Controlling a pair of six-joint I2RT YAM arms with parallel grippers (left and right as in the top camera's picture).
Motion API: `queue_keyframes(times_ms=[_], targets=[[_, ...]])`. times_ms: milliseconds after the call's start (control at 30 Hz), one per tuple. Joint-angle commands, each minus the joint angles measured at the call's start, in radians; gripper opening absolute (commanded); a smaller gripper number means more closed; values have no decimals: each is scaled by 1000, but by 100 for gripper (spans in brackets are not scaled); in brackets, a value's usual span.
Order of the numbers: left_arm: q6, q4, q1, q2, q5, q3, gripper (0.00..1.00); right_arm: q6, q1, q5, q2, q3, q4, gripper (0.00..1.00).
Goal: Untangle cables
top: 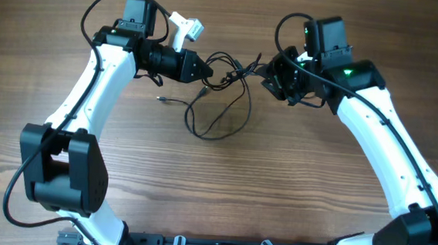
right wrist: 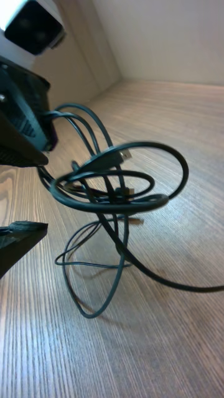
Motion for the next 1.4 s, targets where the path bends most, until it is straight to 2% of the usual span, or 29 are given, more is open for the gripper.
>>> queue_keyframes(times_ms=[0,67,167,200,300,467,567,633,767,933,1033,1100,1233,1367], targets=[[24,17,1,11,74,-3,4,32,20,1,56,12,11,28],[23,25,1,11,82,-3,4,32,26,-1,60,12,25,28],[23,30,1,11,93,-3,4,31,26,-1,60,12,47,15],[24,30,1,11,93,-3,4,31,26,2,60,12,49,15],[23,30,1,11,93,-3,4,29,26,29,60,12,50,25],[24,30,1,11,93,-3,4,29,26,89,66,12,56,25],[24,30,1,11,93,-3,4,27,27,88,93,12,71,15],[24,30,1,11,92,-3,4,11,28,88,109,12,81,4],[18,29,1,11,63,-3,4,-194,28,41,115,12,93,4],[-244,38,1,11,-263,-3,4,-634,23,-284,110,12,123,4],[-401,53,1,11,-406,-3,4,-795,18,-431,109,12,93,4],[-533,64,1,11,-543,-3,4,-874,-3,-565,109,13,80,4],[-558,77,1,11,-573,-3,4,-902,-59,-824,109,13,157,4],[-557,75,1,11,-567,-3,4,-884,-93,-727,109,12,149,4]])
